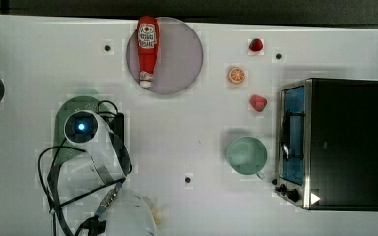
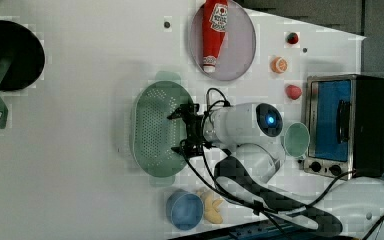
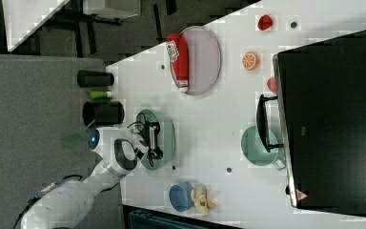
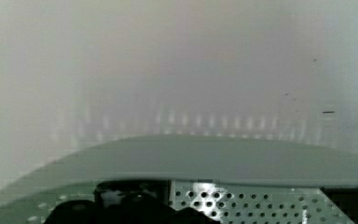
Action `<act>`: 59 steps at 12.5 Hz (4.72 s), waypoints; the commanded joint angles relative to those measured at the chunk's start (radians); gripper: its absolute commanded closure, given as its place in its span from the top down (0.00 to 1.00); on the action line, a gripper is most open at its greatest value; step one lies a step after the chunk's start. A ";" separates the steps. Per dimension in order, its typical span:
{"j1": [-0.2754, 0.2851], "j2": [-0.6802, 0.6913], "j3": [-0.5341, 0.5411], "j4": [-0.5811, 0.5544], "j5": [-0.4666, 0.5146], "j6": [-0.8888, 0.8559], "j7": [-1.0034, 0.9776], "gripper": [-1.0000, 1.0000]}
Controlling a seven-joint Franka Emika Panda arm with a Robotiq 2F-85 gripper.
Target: Drag strainer left to right.
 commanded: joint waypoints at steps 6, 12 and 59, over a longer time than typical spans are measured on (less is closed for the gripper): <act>-0.053 -0.144 -0.179 -0.134 -0.004 -0.011 -0.117 1.00; -0.092 -0.159 -0.324 -0.158 -0.004 0.003 -0.327 1.00; -0.107 -0.735 -0.447 0.389 0.018 -1.112 -1.367 1.00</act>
